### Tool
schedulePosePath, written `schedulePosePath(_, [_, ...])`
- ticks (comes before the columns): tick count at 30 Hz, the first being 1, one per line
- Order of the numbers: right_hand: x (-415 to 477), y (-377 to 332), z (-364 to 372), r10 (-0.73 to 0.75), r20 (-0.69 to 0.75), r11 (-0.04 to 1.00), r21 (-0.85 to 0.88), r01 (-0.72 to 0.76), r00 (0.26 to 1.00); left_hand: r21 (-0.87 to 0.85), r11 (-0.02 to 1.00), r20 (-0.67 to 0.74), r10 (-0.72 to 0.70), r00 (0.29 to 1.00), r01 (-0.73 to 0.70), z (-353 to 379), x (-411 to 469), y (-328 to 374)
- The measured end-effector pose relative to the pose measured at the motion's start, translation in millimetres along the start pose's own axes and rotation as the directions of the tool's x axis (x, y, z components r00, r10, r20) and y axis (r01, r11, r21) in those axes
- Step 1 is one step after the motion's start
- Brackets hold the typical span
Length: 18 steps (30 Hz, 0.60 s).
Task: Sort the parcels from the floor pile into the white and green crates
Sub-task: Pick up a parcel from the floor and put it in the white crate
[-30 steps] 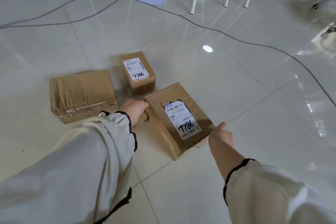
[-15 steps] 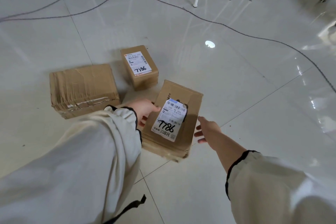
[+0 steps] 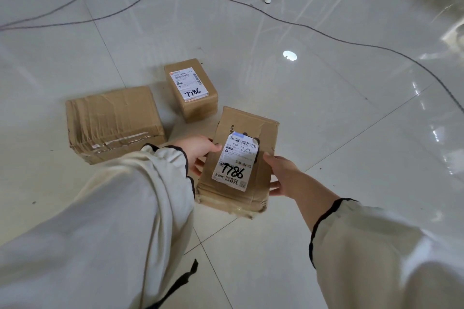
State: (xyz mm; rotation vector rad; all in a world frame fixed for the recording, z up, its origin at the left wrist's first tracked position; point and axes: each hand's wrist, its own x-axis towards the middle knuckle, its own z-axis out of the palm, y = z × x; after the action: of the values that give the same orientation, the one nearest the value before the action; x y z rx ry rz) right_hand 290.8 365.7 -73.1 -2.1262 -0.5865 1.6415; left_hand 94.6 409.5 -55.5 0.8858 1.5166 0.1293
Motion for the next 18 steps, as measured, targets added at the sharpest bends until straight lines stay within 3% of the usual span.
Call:
schedulePosePath(3, [-6, -9, 8, 0.072, -0.06, 0.997, 0.036, -0.07, 0.996, -0.049, 0.999, -0.083, 0.003, 0.997, -0.007, 13, -10, 6])
schedulePosePath(6, [-29, -15, 11, 0.049, -0.143, 0.999, 0.025, -0.046, 0.988, -0.166, 0.982, -0.206, 0.054, 0.977, -0.089, 30, -35, 11])
schedulePosePath(10, [-101, -40, -3, 0.028, -0.177, 1.0, 0.014, -0.026, 0.984, -0.236, 0.969, -0.217, 0.023, 0.976, -0.075, 23, -106, 44])
schedulePosePath(14, [-204, -110, -31, 0.036, -0.129, 0.999, 0.014, -0.034, 0.991, -0.179, 0.98, -0.28, 0.039, 0.959, -0.092, -10, -206, 114])
schedulePosePath(18, [-332, -193, -81, 0.049, -0.113, 0.998, 0.036, -0.045, 0.992, -0.108, 0.99, -0.241, 0.066, 0.968, -0.094, -32, -316, 202])
